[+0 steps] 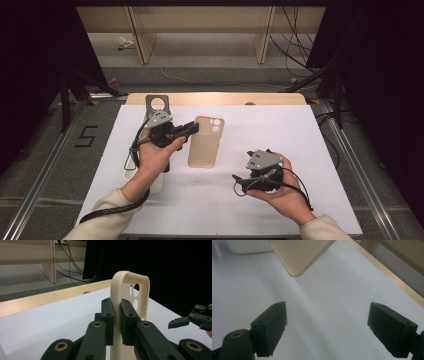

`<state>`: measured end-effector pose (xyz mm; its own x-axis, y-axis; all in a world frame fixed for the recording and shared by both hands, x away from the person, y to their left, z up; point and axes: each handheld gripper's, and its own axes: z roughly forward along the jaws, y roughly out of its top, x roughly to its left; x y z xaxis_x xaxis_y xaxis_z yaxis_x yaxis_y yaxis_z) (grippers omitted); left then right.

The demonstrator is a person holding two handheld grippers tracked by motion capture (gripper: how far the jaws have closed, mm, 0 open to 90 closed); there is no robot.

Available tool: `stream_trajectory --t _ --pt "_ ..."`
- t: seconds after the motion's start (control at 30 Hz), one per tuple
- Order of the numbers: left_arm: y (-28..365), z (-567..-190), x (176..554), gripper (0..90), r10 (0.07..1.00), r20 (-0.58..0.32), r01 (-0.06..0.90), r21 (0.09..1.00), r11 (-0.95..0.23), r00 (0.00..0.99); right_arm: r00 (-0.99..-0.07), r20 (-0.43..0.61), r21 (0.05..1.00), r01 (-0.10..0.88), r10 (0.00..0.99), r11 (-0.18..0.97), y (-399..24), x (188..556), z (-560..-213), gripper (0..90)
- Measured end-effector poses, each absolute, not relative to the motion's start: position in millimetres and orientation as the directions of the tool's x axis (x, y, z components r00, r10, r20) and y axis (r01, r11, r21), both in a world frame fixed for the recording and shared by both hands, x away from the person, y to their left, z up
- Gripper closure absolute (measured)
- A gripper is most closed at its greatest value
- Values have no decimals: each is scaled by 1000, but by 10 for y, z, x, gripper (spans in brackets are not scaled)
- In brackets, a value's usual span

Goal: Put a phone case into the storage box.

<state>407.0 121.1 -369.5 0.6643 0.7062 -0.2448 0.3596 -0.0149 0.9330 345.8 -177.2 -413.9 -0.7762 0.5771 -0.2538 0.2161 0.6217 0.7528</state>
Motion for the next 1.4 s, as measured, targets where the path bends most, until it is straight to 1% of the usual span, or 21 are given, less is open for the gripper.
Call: stream_trajectory --t 0.83,1.4 --pt "1587 -3463 4168 825 722 -242 333 943 17 648 -751 -249 760 240 612 604 -1906 3470 -4139 165" --pt "1827 -3374 4224 825 747 -212 306 952 12 630 -738 -244 765 253 629 593 -1989 3473 -4134 165"
